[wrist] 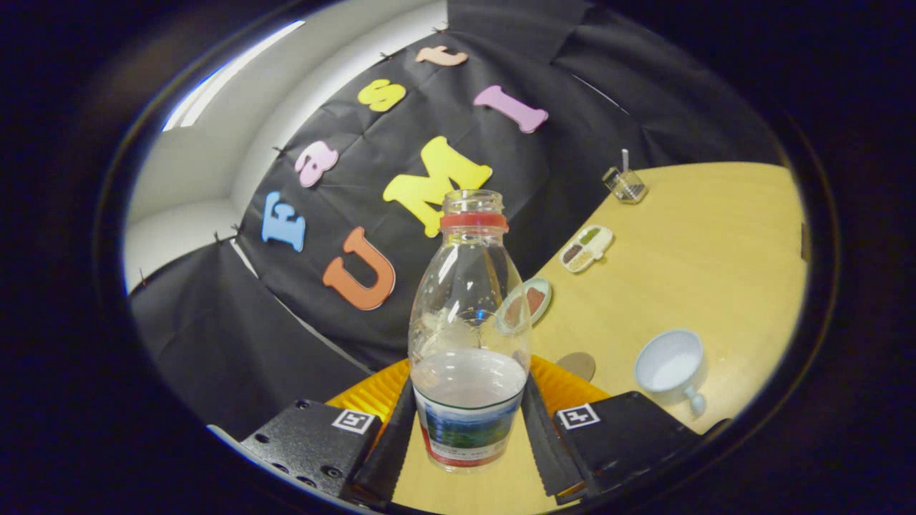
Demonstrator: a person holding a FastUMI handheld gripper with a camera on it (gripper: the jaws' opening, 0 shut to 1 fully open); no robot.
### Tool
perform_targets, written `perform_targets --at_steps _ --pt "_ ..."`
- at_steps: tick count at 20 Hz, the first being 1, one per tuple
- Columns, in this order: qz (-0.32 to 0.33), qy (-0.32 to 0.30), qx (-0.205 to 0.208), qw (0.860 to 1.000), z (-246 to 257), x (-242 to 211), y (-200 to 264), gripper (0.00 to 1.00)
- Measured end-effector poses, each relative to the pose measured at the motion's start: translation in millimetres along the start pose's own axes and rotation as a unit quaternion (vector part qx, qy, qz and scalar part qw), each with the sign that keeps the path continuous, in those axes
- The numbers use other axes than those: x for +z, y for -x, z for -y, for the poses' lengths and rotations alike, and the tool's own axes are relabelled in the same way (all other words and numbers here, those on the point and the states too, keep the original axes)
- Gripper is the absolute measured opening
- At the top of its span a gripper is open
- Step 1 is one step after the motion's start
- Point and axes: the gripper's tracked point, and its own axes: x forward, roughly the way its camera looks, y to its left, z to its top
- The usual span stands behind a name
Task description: Take the bottle from table, then pour the juice into the cup, finally place the bottle on the coaster
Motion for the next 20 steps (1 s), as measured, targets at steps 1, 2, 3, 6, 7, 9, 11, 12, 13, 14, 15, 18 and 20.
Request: perform_targets --at_steps 1,2,3,6,7,9,11,12,13,14,15,18,20 --pt "0.005 0.030 0.000 1.000 -2.6 5.7 -0.2 0.78" --pt "0.010 0.059 0.002 0.998 -6.3 10.6 -4.0 0.78" --pt "0.014 0.087 0.003 0.996 -10.9 15.0 -6.4 0.78" --pt "0.027 0.172 -0.016 0.985 -9.7 27.1 -13.6 0.78" --pt "0.039 0.194 -0.030 0.980 -7.9 33.4 -15.8 0.78" --pt "0.055 0.231 -0.054 0.970 -0.7 37.7 -24.4 0.78" --pt "0.070 0.247 -0.061 0.965 2.4 37.5 -38.1 0.78" --pt "0.077 0.250 -0.064 0.963 5.8 37.0 -46.7 0.78" --pt "0.082 0.255 -0.068 0.961 10.2 34.7 -54.8 0.78" --pt "0.081 0.260 -0.076 0.959 17.3 30.5 -63.7 0.78" --pt "0.079 0.266 -0.081 0.957 24.7 23.9 -72.1 0.78" --pt "0.083 0.271 -0.081 0.955 39.4 12.5 -94.2 0.78" --pt "0.081 0.278 -0.088 0.953 50.9 6.3 -108.4 0.78"
